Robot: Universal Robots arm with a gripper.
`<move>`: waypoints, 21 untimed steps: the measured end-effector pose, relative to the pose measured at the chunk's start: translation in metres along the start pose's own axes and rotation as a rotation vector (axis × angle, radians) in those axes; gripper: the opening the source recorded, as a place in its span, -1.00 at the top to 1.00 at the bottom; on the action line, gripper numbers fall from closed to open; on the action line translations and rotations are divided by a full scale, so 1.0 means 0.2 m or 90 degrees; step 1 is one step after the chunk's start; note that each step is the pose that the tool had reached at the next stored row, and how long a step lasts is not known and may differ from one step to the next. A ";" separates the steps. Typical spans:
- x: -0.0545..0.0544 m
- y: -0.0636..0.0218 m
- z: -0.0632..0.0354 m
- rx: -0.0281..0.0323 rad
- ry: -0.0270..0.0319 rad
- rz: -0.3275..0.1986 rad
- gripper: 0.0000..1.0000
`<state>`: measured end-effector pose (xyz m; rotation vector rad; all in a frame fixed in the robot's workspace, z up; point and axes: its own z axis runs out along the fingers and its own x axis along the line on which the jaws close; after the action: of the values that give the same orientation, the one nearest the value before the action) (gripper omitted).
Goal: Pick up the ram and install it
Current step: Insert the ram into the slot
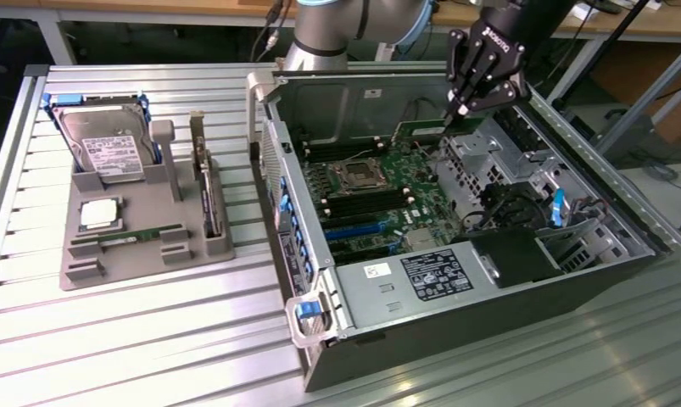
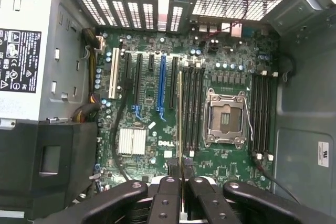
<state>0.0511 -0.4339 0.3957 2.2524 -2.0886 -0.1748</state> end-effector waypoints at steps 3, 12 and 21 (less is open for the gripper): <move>0.00 -0.002 0.017 0.0000 -0.0002 0.000 0.75; 0.00 -0.006 0.061 0.0000 -0.0006 0.000 0.75; 0.00 -0.011 0.107 0.0000 -0.0010 0.000 0.75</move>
<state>0.0505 -0.4339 0.3741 2.2533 -2.0892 -0.1766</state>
